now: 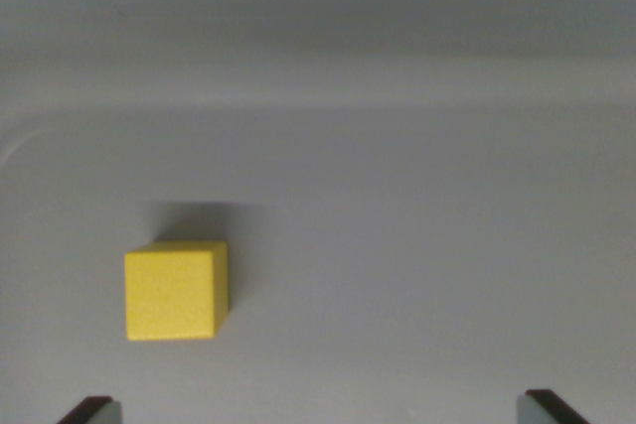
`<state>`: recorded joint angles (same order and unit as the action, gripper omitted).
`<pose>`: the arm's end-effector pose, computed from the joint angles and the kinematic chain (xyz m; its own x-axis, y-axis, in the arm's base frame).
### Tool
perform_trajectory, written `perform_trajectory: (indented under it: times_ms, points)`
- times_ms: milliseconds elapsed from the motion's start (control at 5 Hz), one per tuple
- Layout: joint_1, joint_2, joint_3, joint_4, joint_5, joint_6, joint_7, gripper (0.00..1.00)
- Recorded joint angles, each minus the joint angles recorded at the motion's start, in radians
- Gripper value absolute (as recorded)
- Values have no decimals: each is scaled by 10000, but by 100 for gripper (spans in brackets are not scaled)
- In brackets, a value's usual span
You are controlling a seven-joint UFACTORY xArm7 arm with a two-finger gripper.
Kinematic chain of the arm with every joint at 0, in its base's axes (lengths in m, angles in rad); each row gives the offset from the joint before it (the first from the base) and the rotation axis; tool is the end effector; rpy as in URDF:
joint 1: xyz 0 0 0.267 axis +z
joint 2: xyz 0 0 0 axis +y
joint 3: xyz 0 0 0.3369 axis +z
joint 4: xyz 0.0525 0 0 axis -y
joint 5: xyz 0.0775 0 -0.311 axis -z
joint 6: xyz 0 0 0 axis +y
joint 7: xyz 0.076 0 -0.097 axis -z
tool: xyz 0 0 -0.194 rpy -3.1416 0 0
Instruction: Pick yellow cube
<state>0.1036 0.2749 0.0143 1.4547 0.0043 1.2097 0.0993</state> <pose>0.5226 0.0628 0.2370 0.9994 0.0166 -0.0305 0.0165 -0.9999 -0.0048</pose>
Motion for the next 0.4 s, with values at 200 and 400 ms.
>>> perform_trajectory:
  times_ms: [200,400]
  points:
    - [0,0,0,0,0,0,0,0]
    - [104,332,61,-198,-48,-474,105,0]
